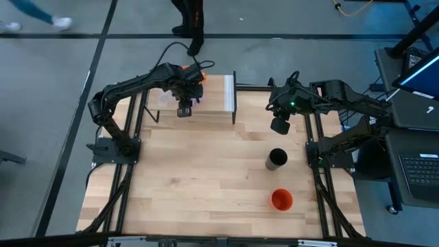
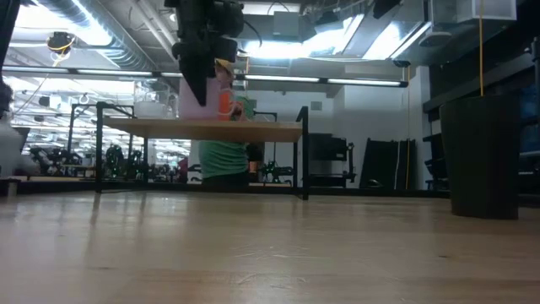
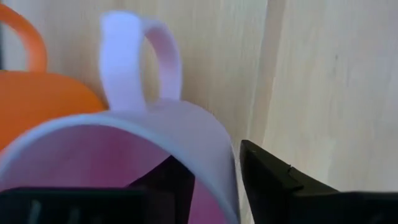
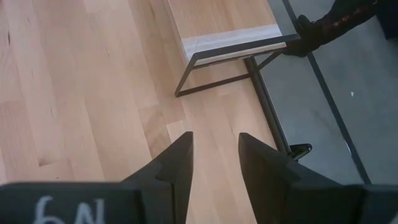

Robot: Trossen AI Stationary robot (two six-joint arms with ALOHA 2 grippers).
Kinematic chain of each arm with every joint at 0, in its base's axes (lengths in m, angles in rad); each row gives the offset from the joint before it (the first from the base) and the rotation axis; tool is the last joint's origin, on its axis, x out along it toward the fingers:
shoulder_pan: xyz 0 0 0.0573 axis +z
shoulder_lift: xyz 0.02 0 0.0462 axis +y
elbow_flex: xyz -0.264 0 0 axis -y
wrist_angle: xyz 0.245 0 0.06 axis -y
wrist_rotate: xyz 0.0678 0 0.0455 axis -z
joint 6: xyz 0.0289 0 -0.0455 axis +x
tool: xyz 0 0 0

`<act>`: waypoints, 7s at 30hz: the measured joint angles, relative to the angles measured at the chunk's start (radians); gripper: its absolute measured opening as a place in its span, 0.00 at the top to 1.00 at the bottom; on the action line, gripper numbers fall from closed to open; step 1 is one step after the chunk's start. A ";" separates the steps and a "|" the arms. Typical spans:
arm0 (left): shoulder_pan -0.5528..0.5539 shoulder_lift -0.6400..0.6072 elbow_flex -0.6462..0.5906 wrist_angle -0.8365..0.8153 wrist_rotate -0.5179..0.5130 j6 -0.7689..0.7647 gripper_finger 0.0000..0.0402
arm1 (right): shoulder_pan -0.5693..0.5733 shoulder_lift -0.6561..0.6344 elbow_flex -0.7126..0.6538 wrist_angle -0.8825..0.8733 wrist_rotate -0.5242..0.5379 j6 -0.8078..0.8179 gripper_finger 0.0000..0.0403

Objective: Stack small to large cups/mugs on shelf
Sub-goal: Put the purple mug on the shelf, then put the black cup on the shelf

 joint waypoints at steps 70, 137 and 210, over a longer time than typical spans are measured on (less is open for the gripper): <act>-0.518 -1.030 -0.747 0.638 -0.188 -0.642 0.68 | 0.000 0.000 0.000 -0.126 -0.010 0.098 0.68; -0.518 -1.453 -1.583 1.466 -0.035 -0.633 0.68 | 0.000 0.000 0.000 -0.118 0.001 0.053 0.68; -0.518 -1.453 -1.583 1.464 -0.035 -0.705 0.68 | -0.013 0.047 0.000 -0.152 -0.097 0.074 0.50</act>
